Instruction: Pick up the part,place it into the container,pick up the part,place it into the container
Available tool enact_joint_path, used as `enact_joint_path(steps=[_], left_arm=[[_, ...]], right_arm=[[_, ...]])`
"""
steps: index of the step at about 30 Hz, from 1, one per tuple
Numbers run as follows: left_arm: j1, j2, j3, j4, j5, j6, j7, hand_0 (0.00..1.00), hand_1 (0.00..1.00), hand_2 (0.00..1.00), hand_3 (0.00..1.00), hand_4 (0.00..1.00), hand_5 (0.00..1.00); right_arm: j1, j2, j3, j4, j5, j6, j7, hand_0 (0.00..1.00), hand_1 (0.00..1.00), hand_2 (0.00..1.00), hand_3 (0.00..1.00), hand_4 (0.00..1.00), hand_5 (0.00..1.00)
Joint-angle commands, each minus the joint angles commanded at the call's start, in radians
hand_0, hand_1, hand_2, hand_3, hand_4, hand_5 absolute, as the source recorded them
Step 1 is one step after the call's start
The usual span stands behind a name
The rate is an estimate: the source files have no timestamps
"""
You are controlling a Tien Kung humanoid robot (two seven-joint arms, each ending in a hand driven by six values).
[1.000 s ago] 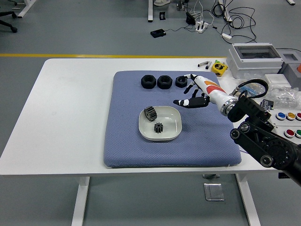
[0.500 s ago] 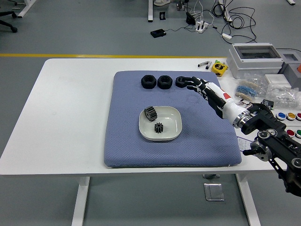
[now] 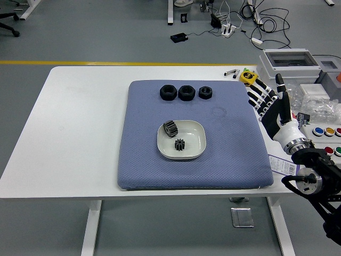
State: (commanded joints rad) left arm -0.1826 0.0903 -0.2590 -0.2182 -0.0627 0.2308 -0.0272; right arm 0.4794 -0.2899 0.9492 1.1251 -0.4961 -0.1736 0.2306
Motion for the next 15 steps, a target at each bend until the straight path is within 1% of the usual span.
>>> enact_joint_path(steps=[1, 2, 6, 9, 11, 13, 14, 15], left_arm=[[0.0, 0.0, -0.001, 0.0, 0.001, 0.0, 0.0, 0.696, 0.61, 0.643, 0.556, 0.565, 0.583], [0.001, 0.0, -0.002, 0.0, 0.003, 0.0, 0.001, 0.696, 0.606, 0.643, 0.556, 0.565, 0.583], [0.001, 0.0, -0.003, 0.0, 0.009, 0.001, 0.002, 0.696, 0.606, 0.643, 0.556, 0.565, 0.583], [0.002, -0.001, -0.008, 0.001, 0.017, 0.002, 0.003, 0.698, 0.6, 0.643, 0.556, 0.565, 0.582], [0.005, -0.002, -0.007, 0.001, 0.018, 0.002, 0.002, 0.698, 0.6, 0.643, 0.556, 0.565, 0.582], [0.008, -0.002, -0.008, 0.002, 0.018, 0.002, 0.002, 0.698, 0.6, 0.643, 0.556, 0.565, 0.582], [0.009, -0.003, -0.009, 0.002, 0.021, 0.002, 0.002, 0.697, 0.602, 0.643, 0.556, 0.564, 0.582], [0.011, -0.003, -0.01, 0.002, 0.025, 0.002, 0.003, 0.697, 0.602, 0.643, 0.556, 0.564, 0.582]], right_arm=[[-0.016, -0.003, 0.014, 0.009, -0.033, 0.005, -0.012, 0.938, 0.847, 0.854, 0.859, 0.998, 0.998], [-0.03, -0.003, 0.026, 0.016, -0.063, 0.011, -0.023, 0.883, 0.817, 0.826, 0.816, 0.998, 0.998], [-0.094, 0.013, 0.093, 0.046, -0.159, 0.014, -0.055, 0.883, 0.817, 0.826, 0.816, 0.998, 0.998], [-0.14, 0.043, 0.156, 0.058, -0.221, 0.01, -0.081, 0.858, 0.795, 0.816, 0.797, 0.998, 0.998], [-0.168, 0.064, 0.195, 0.063, -0.266, 0.027, -0.1, 0.858, 0.795, 0.816, 0.797, 0.998, 0.998], [-0.187, 0.077, 0.218, 0.068, -0.3, 0.037, -0.109, 0.858, 0.795, 0.816, 0.797, 0.998, 0.998], [-0.204, 0.085, 0.232, 0.075, -0.312, 0.044, -0.111, 0.831, 0.787, 0.811, 0.785, 0.998, 0.998], [-0.218, 0.091, 0.243, 0.08, -0.321, 0.047, -0.11, 0.831, 0.787, 0.811, 0.785, 0.998, 0.998]])
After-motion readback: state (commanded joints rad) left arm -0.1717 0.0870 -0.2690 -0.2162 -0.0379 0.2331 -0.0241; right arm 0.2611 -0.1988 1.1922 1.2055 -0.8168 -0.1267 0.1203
